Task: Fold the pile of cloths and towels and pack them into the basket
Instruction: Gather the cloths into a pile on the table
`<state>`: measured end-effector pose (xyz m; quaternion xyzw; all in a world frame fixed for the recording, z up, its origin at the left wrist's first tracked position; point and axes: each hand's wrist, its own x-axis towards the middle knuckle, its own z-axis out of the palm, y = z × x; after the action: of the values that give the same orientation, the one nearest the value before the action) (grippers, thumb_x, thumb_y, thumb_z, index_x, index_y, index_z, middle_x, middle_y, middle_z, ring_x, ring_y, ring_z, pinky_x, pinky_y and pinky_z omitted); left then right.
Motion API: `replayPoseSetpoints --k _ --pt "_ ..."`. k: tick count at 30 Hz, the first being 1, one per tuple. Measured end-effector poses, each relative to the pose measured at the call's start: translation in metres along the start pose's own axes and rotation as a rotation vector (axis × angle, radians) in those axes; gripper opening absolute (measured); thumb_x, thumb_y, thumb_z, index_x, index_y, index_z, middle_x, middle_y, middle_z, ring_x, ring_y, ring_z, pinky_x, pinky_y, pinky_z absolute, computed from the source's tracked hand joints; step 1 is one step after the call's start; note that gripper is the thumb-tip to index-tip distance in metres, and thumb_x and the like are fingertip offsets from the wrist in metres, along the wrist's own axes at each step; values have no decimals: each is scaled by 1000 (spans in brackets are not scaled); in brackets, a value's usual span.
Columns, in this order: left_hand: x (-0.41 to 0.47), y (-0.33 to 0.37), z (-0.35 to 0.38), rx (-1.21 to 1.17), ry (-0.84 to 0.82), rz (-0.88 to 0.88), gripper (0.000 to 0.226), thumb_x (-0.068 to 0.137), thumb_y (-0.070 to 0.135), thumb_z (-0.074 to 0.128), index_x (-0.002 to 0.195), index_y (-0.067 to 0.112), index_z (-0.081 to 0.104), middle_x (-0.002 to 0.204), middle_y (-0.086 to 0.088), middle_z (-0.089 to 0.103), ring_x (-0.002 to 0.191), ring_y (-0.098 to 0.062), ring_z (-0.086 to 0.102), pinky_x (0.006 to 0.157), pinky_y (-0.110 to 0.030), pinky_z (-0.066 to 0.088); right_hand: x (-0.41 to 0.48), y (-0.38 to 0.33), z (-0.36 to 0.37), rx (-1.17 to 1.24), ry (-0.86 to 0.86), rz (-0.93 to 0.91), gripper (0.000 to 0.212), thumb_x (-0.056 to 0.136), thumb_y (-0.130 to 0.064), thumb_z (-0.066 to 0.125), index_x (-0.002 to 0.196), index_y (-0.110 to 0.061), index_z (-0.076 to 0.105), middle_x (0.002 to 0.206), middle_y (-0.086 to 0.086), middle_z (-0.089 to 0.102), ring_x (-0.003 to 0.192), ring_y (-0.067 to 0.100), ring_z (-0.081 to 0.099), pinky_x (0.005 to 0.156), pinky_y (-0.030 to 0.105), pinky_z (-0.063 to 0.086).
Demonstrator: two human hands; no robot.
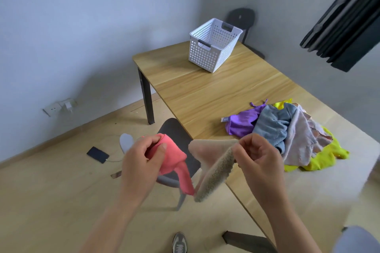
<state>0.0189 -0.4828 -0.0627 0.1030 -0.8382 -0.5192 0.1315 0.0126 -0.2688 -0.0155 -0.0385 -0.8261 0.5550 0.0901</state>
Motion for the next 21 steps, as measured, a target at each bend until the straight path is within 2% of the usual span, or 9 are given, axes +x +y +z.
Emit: replayPoseSetpoints --k 3,7,10,12,17,21 --pt "-4 11 8 -19 -53 27 12 87 17 63 95 25 66 92 23 63 90 4 58 72 -10 40 -16 -3 -23 -8 110 13 20 80 -3 65 65 -16 60 59 5 58 55 12 51 56 33 46" --pt "-17 33 25 -65 -116 88 10 87 14 64 89 23 67 90 20 66 89 7 57 71 -2 37 -29 -2 -59 -52 194 15 18 79 -2 64 66 -13 60 61 8 60 55 16 54 56 35 49" --pt "-28 51 43 -41 -153 136 7 86 15 64 86 22 67 80 16 66 82 7 57 67 -2 37 -34 1 -89 -70 257 9 13 79 -5 64 68 -10 62 63 9 60 60 27 56 55 40 50" --pt "-35 63 58 -30 -180 155 6 86 17 64 88 22 67 79 16 66 81 8 57 65 -2 37 -36 9 -111 -61 296 7 14 80 -4 64 68 -10 62 63 11 59 58 26 54 55 41 49" --pt "-56 91 105 -40 -196 152 6 85 21 66 86 27 66 78 17 66 80 8 57 64 -3 37 -31 33 -163 -36 322 17 17 80 -3 64 67 -12 61 63 10 59 58 18 52 59 45 51" --pt "-79 118 158 -38 -161 144 6 85 19 67 87 24 68 84 18 67 84 9 57 68 -2 37 -18 60 -221 -45 288 4 18 81 -3 64 66 -13 60 62 9 58 60 26 53 61 46 51"
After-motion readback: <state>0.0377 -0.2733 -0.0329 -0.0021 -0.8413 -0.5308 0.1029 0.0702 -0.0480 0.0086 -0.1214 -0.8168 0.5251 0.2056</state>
